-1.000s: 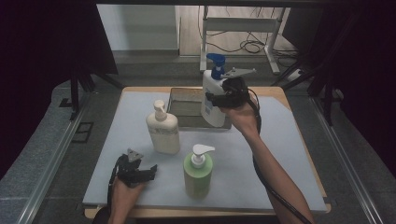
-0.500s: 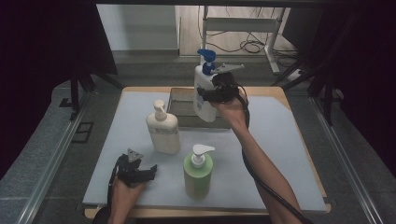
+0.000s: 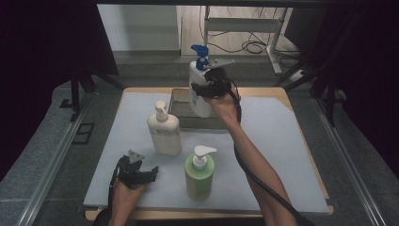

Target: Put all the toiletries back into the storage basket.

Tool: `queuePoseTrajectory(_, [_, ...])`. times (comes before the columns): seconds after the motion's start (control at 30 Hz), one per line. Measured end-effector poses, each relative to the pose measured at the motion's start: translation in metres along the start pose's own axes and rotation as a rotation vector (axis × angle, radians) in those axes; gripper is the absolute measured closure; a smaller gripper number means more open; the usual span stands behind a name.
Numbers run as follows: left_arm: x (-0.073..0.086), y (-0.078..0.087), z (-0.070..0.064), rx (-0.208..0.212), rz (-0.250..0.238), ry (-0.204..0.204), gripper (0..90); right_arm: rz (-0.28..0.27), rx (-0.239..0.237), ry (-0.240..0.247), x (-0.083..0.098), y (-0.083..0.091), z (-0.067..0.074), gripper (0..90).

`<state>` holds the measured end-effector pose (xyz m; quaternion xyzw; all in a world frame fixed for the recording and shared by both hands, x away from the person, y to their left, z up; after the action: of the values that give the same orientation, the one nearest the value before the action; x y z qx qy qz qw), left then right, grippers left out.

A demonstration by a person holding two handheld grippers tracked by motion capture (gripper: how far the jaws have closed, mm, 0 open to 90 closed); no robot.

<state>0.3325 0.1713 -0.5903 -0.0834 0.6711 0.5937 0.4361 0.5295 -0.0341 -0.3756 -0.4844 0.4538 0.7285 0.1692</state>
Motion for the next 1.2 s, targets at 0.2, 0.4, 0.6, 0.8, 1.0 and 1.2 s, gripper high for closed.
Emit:
queuePoseTrajectory(0.2, [0.000,0.000,0.000,-0.001,0.001,0.000,12.6,0.001,0.012,0.008,-0.004,-0.009,0.001,38.1])
queuePoseTrajectory(0.4, [0.000,0.000,0.000,0.000,0.000,0.000,12.6,0.000,0.009,0.005,-0.005,-0.021,0.005,38.1])
queuePoseTrajectory(0.6, [0.000,0.000,0.000,0.000,0.001,0.000,12.6,0.012,0.013,0.011,-0.002,-0.035,0.006,38.1])
queuePoseTrajectory(0.8, [0.000,0.000,0.000,0.000,0.001,0.000,12.6,0.023,0.011,0.008,0.003,-0.043,0.005,38.1])
queuePoseTrajectory(1.0, [0.000,0.000,0.000,-0.001,0.001,0.002,12.6,0.044,0.013,0.014,0.012,-0.049,0.005,38.0])
queuePoseTrajectory(1.2, [0.000,0.000,0.000,0.000,0.004,0.000,12.6,0.063,0.006,0.004,0.023,-0.053,0.006,38.0])
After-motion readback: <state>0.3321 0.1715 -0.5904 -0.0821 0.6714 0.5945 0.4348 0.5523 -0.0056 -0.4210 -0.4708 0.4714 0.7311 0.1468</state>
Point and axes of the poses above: each handheld gripper's, and its own axes: y roughly backward along the jaws, x roughly out of its underside, z roughly to its left, the point moved 9 cm from there along -y, roughly forward along the jaws, and after that the axes turned 10 degrees about -y, right-handed, at the moved point
